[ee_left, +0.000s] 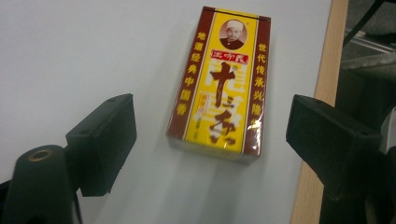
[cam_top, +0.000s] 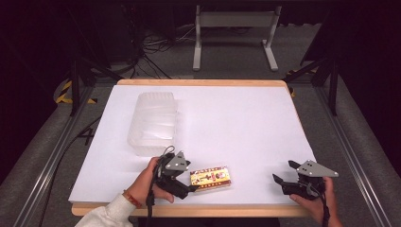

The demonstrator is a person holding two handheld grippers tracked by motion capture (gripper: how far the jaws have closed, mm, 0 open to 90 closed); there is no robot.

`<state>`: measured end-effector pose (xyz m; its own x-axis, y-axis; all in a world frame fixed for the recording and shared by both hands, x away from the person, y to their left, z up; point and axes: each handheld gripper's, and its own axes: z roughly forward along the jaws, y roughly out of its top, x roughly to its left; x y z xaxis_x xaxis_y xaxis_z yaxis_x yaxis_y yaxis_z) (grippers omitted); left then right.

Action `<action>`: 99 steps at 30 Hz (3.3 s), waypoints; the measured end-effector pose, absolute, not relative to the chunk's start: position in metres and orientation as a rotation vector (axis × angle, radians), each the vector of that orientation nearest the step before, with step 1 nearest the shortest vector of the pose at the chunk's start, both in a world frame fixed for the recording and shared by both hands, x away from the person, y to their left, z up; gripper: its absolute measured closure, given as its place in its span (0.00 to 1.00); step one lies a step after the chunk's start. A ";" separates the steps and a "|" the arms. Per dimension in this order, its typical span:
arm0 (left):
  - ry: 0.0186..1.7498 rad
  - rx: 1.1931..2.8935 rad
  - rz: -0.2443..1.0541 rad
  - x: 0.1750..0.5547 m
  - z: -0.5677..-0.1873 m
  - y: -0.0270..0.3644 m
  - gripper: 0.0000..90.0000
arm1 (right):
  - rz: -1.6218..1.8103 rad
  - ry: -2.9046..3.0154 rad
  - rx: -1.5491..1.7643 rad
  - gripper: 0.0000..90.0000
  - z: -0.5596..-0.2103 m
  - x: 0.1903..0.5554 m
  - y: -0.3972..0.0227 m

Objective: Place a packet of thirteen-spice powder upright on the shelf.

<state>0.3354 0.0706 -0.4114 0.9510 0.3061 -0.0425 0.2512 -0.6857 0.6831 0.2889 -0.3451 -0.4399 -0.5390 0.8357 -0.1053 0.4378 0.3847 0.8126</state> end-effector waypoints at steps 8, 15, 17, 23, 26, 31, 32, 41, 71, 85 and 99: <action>0.278 2.452 0.053 0.343 -0.409 0.030 0.21 | 1.029 2.150 1.098 0.24 -0.441 0.290 -0.346; 0.245 2.530 0.029 0.353 -0.414 0.004 0.21 | 1.027 2.134 1.110 0.24 -0.442 0.290 -0.346; 0.250 2.542 0.028 0.355 -0.415 -0.001 0.21 | 1.025 2.134 1.113 0.24 -0.442 0.290 -0.346; 0.253 2.548 -0.005 0.362 -0.420 -0.012 0.22 | 1.019 2.141 1.114 0.24 -0.443 0.291 -0.346; 0.244 2.553 -0.016 0.364 -0.422 -0.020 0.22 | 1.020 2.138 1.117 0.24 -0.443 0.291 -0.346; 0.226 2.578 -0.023 0.367 -0.424 -0.030 0.25 | 1.030 2.131 1.114 0.24 -0.442 0.290 -0.346; 0.226 2.578 -0.023 0.367 -0.424 -0.030 0.25 | 1.030 2.131 1.114 0.24 -0.442 0.290 -0.346; 0.238 2.626 -0.012 0.370 -0.427 -0.040 0.33 | 1.036 2.136 1.103 0.24 -0.441 0.290 -0.345; 0.587 2.133 0.337 0.375 -0.361 0.046 0.36 | 1.048 2.129 1.095 0.23 -0.439 0.289 -0.342; 0.772 1.847 0.389 0.393 -0.331 0.112 0.36 | 1.045 2.139 1.089 0.23 -0.441 0.289 -0.339; 0.851 1.729 0.506 0.403 -0.319 0.127 0.36 | 1.043 2.157 1.084 0.23 -0.443 0.290 -0.336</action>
<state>0.4028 0.1272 -0.3187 0.6522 0.7539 -0.0794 0.2906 -0.1519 0.9447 0.2903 -0.3363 -0.4432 -0.5538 0.8271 -0.0959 0.4382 0.3874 0.8111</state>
